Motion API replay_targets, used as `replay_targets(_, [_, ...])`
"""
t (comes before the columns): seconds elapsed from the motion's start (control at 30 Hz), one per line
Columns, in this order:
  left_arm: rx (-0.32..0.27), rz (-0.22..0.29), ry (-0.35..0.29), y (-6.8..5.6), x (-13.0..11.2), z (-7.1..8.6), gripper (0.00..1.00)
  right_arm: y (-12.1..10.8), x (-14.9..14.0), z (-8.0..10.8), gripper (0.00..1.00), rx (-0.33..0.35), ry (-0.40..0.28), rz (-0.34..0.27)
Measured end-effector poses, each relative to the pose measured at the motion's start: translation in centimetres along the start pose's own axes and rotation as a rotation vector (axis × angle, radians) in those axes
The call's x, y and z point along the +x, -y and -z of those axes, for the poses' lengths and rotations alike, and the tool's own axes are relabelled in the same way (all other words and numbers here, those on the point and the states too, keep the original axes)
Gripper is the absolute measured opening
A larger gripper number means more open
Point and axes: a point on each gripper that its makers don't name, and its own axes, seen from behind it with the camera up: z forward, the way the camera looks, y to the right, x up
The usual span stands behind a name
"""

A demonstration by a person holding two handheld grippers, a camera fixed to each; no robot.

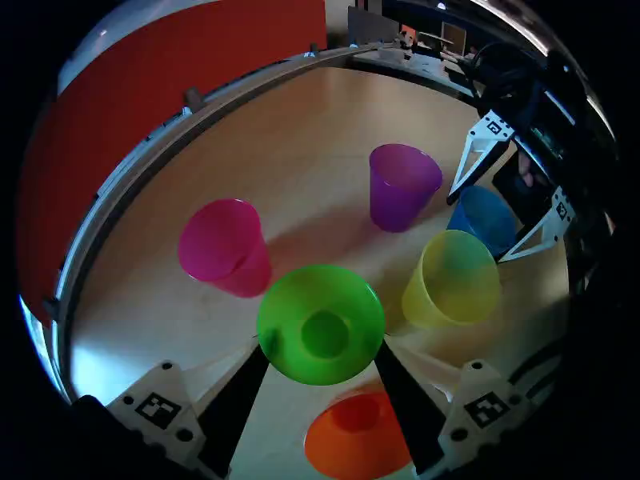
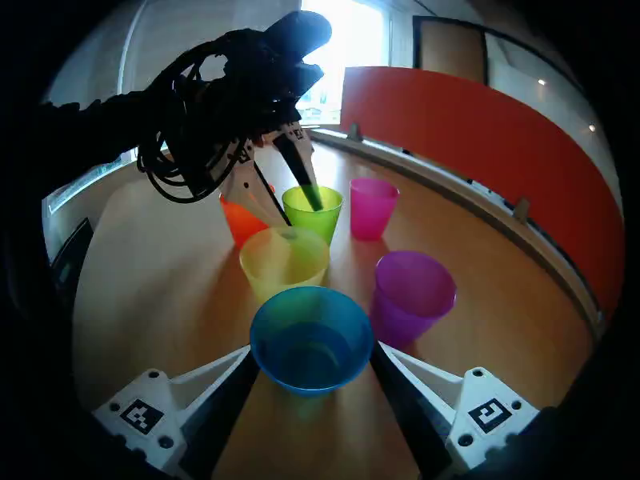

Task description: Pour water

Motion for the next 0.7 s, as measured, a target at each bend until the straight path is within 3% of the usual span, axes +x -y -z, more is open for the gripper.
replay_targets(0.27, [-0.003,0.018,-0.025,-0.06,0.28,-0.23,0.85,0.28,0.05,-0.1,0.9,0.008,-0.004,-0.012])
replay_targets(0.7, [-0.004,0.049,-0.05,-0.03,0.26,-0.43,0.81,0.2,0.06,-0.11,0.89,0.006,-0.008,-0.028])
